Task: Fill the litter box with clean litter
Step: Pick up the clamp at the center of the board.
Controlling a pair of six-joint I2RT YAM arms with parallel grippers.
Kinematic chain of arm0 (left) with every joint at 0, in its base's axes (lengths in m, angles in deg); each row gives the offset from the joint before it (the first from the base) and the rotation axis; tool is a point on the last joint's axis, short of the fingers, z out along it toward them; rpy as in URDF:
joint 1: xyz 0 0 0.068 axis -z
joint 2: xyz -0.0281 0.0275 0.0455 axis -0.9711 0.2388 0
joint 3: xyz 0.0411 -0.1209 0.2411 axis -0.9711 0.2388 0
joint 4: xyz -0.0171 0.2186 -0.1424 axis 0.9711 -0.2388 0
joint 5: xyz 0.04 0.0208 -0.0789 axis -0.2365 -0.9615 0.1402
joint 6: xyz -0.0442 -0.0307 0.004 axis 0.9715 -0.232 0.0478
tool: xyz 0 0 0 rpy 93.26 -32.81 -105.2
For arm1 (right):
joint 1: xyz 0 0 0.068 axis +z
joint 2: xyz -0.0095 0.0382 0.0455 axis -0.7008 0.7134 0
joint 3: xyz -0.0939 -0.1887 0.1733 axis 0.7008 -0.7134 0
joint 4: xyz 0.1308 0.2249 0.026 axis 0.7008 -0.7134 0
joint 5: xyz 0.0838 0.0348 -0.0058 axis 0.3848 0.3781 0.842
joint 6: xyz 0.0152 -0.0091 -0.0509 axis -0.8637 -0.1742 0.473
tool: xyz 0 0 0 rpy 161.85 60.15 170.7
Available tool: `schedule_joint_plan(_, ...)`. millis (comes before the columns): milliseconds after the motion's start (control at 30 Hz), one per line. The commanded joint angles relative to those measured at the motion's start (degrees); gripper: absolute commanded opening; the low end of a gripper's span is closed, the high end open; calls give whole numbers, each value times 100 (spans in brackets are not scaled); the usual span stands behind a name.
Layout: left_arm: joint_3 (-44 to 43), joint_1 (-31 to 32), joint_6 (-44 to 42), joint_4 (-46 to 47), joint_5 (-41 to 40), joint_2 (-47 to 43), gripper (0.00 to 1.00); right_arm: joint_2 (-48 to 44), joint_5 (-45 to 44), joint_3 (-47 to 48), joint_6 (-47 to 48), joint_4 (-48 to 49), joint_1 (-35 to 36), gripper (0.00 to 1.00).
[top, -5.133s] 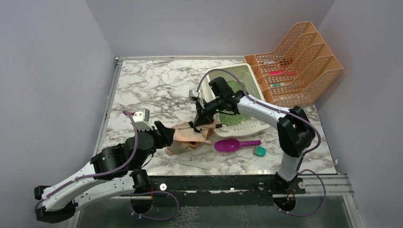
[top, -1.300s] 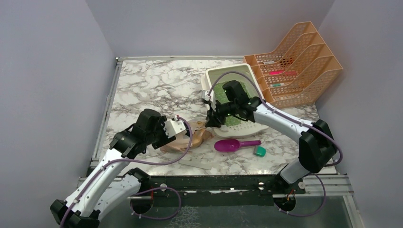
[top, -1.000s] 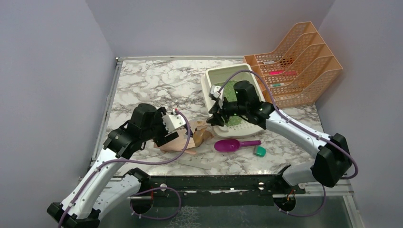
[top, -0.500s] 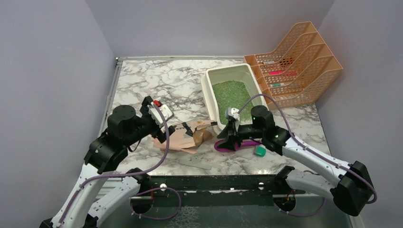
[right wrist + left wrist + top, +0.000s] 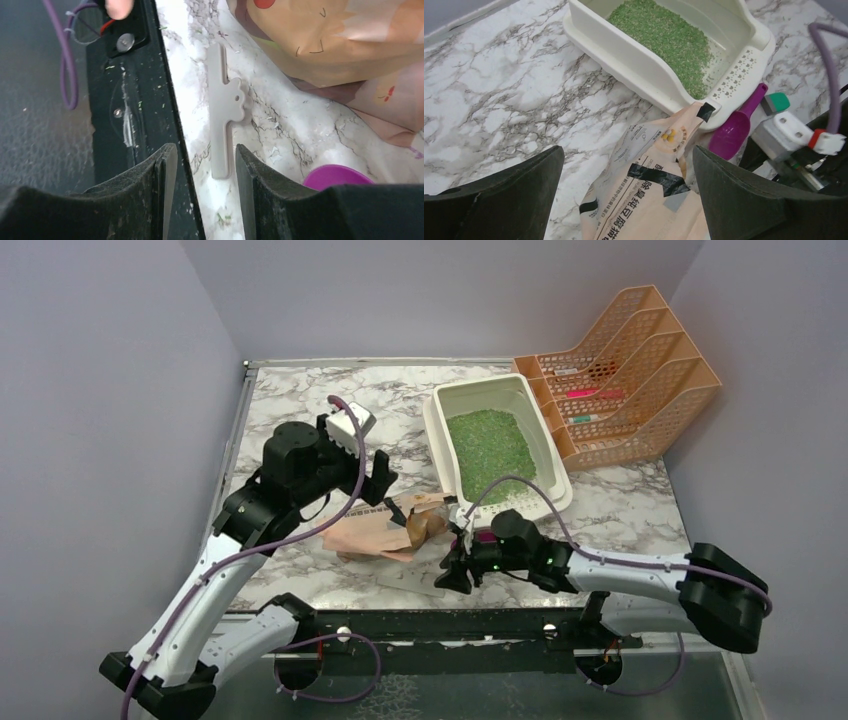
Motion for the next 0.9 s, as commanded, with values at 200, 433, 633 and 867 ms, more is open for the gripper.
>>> schedule_joint_plan(200, 339, -31, 742, 439, -63, -829, 99, 1612, -1837, -137, -765, 2449, 738, 50)
schedule_joint_plan(433, 422, -30, 725, 301, -132, -917, 99, 2170, -1995, -112, -594, 3022, 837, 51)
schedule_joint_plan(633, 478, -31, 794, 231, -114, -956, 99, 2613, -1758, -28, -390, 3339, 849, 50)
schedule_joint_plan(867, 505, -30, 852, 142, -123, -1076, 99, 3094, -1559, -82, -389, 3629, 856, 41)
